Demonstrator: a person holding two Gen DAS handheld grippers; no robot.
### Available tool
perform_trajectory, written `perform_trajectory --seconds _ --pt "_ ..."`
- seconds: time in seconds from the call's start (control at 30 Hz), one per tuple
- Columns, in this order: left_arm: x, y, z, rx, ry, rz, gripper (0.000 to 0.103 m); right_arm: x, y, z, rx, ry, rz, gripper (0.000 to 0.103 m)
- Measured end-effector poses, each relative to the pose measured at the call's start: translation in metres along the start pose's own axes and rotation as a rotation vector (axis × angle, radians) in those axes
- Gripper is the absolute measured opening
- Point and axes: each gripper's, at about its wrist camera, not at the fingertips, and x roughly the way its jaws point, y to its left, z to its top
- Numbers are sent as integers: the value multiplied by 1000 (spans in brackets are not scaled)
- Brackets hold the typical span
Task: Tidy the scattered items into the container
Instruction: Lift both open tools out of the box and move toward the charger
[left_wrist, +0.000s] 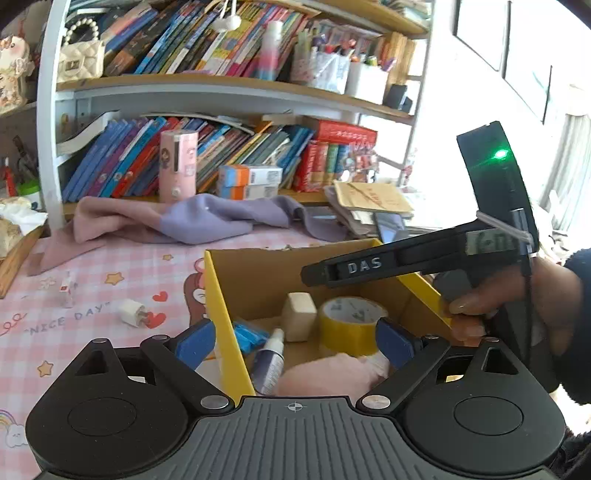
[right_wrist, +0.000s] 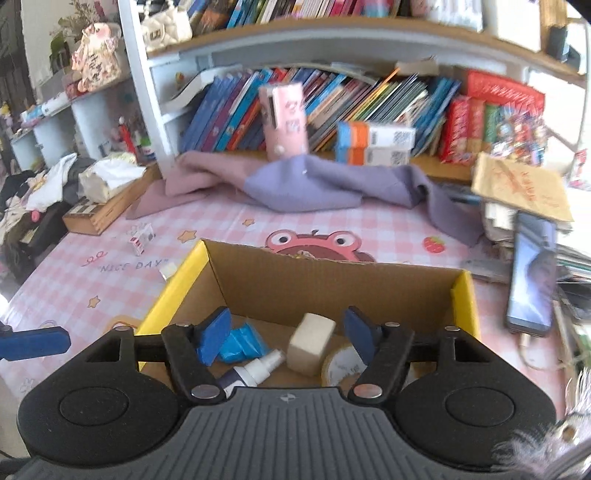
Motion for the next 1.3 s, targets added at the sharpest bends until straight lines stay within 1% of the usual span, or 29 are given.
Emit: perform_trajectory --seconds 0.17,0.27,0.43,0.57,0.67,0.77,0.83,0.97,1.03,1.17,1.3 --pt "-17 -3 -5 70 -18 -67 96 -32 10 -16 36 -42 -68 70" --pt "-32 1 -9 89 -36 -76 99 -51 19 -27 60 -68 -107 71" --pt "-59 16 -21 70 -58 -82 102 -85 38 -53 107 -121 -178 73" --pt "-82 32 -35 43 -73 -101 102 -100 61 -73 153 -137 -228 73" --pt "-101 43 -50 20 -82 -104 102 -111 85 -85 148 -145 -256 74" --pt "-119 53 -68 -26 -74 -89 102 -122 111 -99 127 -152 -278 80" --pt "-130 60 -79 -54 -59 -65 102 -127 125 -110 136 -146 -279 83" --pt "-144 77 -97 -72 16 61 102 -132 153 -135 155 -120 -288 84" --pt "-155 85 -106 -89 35 96 102 -135 167 -147 156 -107 -288 84" --pt "-174 103 -123 -133 84 126 102 -139 199 -169 141 -70 -269 86" --pt "-190 110 -134 -142 111 130 102 -142 223 -179 124 -42 -247 87"
